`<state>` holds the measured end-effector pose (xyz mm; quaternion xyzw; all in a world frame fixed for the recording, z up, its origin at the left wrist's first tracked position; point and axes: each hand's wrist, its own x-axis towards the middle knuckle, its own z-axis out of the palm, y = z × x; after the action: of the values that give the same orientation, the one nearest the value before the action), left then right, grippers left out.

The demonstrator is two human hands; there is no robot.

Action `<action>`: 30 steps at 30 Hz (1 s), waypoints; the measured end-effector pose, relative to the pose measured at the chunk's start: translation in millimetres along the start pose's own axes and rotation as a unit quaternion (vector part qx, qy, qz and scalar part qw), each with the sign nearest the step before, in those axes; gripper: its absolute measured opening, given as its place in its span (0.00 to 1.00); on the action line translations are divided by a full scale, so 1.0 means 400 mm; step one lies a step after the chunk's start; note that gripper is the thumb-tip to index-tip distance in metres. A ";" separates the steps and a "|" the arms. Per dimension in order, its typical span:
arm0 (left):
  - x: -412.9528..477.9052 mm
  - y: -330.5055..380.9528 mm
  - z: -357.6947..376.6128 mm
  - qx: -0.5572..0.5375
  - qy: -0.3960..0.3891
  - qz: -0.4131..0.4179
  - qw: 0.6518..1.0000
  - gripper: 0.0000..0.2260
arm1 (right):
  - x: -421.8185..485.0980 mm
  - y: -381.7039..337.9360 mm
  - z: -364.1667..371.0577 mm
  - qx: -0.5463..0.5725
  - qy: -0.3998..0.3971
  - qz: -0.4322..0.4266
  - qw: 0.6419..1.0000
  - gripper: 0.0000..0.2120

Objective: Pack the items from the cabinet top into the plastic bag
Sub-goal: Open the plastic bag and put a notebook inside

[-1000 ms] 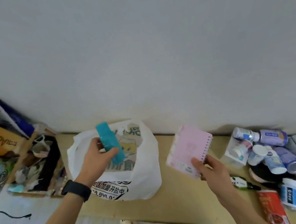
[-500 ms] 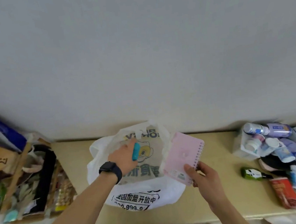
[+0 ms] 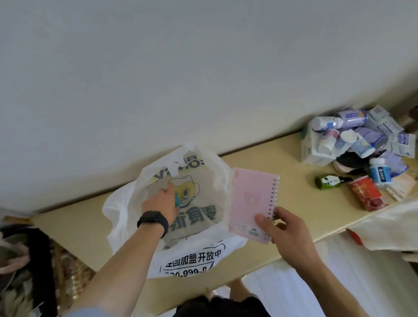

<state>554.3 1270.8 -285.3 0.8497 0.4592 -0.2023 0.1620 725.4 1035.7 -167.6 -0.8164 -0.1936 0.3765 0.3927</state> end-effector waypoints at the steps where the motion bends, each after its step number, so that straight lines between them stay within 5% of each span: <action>1: -0.003 0.000 -0.008 0.009 -0.006 0.004 1.000 0.27 | 0.000 -0.004 0.007 -0.009 -0.004 -0.001 1.000 0.02; 4: -0.023 -0.008 -0.042 0.024 -0.010 0.030 0.999 0.29 | 0.015 -0.044 0.031 -0.063 -0.020 -0.018 0.998 0.04; 7: -0.084 -0.038 -0.084 0.028 0.075 0.066 0.995 0.25 | 0.055 -0.119 0.075 -0.192 -0.056 -0.062 0.978 0.09; 11: -0.187 -0.096 -0.111 0.063 0.230 0.027 0.971 0.27 | 0.141 -0.205 0.190 -0.422 -0.118 -0.109 0.892 0.13; 14: -0.237 -0.128 -0.110 -0.002 0.181 -0.074 0.981 0.35 | 0.187 -0.223 0.283 -0.502 -0.173 -0.101 0.841 0.07; 17: -0.263 -0.147 -0.098 -0.075 0.121 -0.127 0.982 0.33 | 0.214 -0.192 0.346 -0.532 -0.202 -0.081 0.819 0.03; 23: -0.266 -0.161 -0.077 -0.094 0.094 -0.115 0.984 0.30 | 0.226 -0.112 0.334 -0.598 -0.175 -0.040 0.781 0.22; 27: -0.256 -0.135 -0.101 -0.073 0.121 -0.092 0.986 0.27 | 0.218 -0.117 0.293 -0.576 -0.150 -0.092 0.798 0.22; 30: -0.240 -0.068 -0.137 -0.077 0.162 -0.035 0.983 0.26 | 0.188 -0.125 0.236 -0.464 -0.099 -0.198 0.858 0.22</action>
<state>494.5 1241.8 -192.9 0.8395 0.5233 -0.0322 0.1429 700.2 1159.4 -201.7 -0.8070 -0.5411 0.2363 0.0137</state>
